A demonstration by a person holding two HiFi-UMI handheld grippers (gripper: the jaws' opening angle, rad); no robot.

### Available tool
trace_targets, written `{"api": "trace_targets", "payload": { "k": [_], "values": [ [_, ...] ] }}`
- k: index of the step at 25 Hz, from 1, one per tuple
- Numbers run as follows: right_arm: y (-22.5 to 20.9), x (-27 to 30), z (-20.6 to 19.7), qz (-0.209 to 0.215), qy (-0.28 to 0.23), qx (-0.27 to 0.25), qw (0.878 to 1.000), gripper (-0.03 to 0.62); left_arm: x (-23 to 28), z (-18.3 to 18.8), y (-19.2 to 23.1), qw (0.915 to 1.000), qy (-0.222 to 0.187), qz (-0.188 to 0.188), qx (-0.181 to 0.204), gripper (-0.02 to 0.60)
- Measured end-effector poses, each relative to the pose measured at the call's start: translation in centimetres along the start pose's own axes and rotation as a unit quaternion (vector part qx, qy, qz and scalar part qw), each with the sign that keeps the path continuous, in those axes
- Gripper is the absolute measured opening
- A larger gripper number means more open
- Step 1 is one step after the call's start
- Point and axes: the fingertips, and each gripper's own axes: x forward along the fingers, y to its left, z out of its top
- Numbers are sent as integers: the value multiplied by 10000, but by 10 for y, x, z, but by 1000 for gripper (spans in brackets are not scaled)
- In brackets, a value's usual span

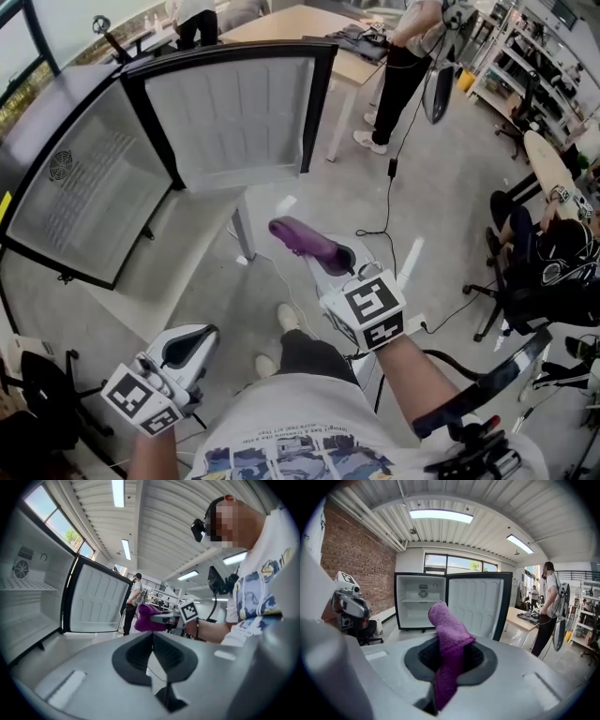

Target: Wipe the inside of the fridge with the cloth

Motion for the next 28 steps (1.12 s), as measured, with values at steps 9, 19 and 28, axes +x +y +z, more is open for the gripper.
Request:
{"api": "trace_targets", "payload": {
  "k": [9, 19, 28],
  "values": [
    [38, -44, 16, 328, -319, -295, 9985, 52, -11, -11, -18, 9996, -33, 266, -55, 6],
    [-1, -78, 7, 576, -480, -372, 9965, 52, 58, 5, -57, 9998, -158, 157, 18, 6],
    [-61, -126, -8, 522, -634, -369, 9959, 52, 116, 7, -111, 9997, -79, 105, 213, 8]
  ]
}}
